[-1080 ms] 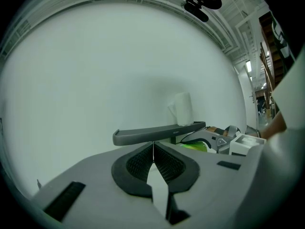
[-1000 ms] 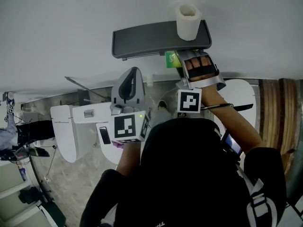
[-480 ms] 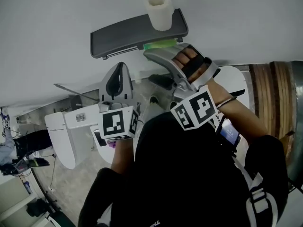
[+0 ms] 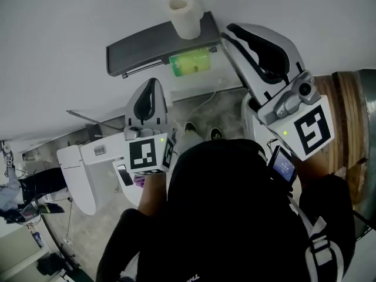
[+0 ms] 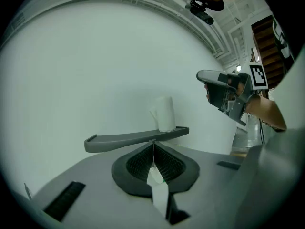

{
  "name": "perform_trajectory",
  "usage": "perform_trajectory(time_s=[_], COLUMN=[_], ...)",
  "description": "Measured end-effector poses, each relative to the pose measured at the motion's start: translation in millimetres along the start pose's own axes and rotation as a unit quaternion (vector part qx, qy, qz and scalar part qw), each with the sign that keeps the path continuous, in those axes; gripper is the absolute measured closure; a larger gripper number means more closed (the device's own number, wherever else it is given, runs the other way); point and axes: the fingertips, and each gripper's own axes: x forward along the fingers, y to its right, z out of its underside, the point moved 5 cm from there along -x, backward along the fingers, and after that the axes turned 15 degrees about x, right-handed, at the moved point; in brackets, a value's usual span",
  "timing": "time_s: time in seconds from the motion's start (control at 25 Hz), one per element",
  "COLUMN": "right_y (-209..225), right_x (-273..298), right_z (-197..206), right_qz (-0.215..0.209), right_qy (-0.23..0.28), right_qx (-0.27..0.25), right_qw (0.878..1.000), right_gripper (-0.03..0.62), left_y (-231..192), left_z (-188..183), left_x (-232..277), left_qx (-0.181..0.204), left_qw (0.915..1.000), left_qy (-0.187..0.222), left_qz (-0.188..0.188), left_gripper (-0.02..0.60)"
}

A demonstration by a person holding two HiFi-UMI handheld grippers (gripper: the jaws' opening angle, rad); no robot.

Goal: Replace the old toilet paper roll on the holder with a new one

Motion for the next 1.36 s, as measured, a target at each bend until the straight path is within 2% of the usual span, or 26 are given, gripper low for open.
perform_trajectory(time_s=[0.12,0.2,0.32,0.44,0.6,1.36], right_y=[31,48,66,68,66,68], right_x=[-20,-33,-55,-76,-90,-86], right_z=[7,25,66,101,118,126], right_qz=[0.055,0.089,0.143,0.174,0.184,0.177], right_qy=[0.013,0.004,-0.034,-0.081,-0.105,-0.124], right_qx=[0.066,0.114,0.166,0.187,0.188,0.196], right_qw=[0.996,0.989,0.975,0.963,0.959,0.957], right_gripper=[0.562,0.563,0.565,0.569,0.569,0.569], left_y=[5,8,11,13,13,13], left_z=[-4,-5,-5,-5,-1,0], left_x=[1,2,2,1,2,5], left_qx=[0.004,0.003,0.003,0.005,0.001,0.003], left_qw=[1.0000,0.9999,0.9999,0.9999,0.9999,0.9998], left_qy=[0.003,0.006,0.008,0.002,0.001,-0.002], left_qz=[0.006,0.010,0.012,0.013,0.012,0.018], left_gripper=[0.558,0.558,0.558,0.558,0.558,0.558])
